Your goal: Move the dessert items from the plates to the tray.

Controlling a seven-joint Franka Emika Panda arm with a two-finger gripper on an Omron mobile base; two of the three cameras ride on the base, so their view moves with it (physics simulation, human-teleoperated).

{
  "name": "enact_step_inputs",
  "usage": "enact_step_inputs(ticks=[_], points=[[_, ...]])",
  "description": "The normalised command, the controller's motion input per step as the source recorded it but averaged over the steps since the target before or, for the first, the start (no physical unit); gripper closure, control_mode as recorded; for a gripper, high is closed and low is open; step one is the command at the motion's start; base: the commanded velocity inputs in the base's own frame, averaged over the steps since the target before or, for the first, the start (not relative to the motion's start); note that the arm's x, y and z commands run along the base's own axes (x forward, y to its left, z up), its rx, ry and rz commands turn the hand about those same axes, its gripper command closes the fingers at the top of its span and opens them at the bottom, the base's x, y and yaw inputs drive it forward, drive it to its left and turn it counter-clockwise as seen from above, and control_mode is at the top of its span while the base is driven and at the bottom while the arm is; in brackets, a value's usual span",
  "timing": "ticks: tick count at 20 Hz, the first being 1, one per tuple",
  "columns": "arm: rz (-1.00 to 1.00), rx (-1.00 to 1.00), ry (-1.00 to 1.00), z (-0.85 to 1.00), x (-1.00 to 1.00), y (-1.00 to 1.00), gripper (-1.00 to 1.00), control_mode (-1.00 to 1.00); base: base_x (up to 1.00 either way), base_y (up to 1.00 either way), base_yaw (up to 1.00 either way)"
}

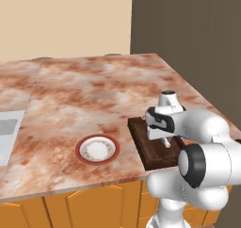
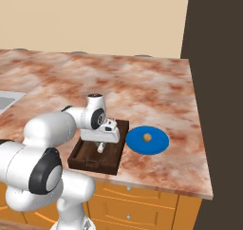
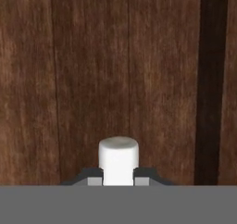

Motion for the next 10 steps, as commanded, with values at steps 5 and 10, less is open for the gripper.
enact_step_inputs(ticks=[5,10], points=[[-0.01,0.00,0.00,-0.26,0.00,-0.04,1.00,-1.00,0.00,0.00,0.00],[0.00,0.00,0.00,-0.10,0.00,-0.09,-1.00,-1.00,0.00,0.00,0.00]])
